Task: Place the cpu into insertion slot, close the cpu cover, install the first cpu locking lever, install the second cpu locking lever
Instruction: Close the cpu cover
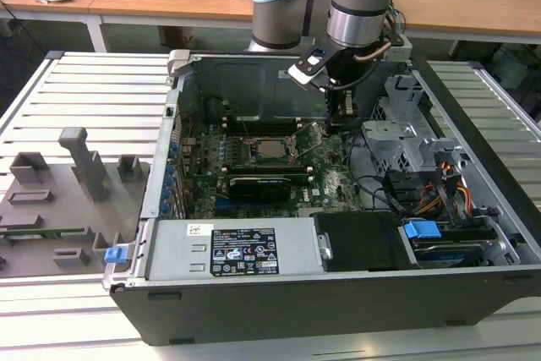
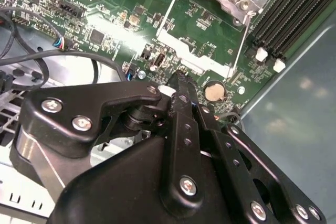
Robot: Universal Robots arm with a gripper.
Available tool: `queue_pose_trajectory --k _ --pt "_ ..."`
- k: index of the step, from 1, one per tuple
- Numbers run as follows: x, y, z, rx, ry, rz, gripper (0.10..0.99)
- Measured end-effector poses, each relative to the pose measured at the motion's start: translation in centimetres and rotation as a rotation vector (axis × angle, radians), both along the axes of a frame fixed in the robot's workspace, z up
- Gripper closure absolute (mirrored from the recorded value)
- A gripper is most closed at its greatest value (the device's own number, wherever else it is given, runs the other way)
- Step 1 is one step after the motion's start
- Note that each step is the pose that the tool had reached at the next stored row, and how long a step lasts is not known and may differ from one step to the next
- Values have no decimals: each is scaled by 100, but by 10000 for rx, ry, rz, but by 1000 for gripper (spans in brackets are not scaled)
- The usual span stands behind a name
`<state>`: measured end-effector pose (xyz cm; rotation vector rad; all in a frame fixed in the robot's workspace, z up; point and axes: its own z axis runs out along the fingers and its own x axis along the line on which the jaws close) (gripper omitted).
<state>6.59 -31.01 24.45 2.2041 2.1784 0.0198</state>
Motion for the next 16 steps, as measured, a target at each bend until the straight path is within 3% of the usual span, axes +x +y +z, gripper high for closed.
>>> queue_pose_trajectory --k 8,16 --pt "-170 -3 -31 0 -1 -1 980" --pt "-247 -3 -31 0 -1 0 980"
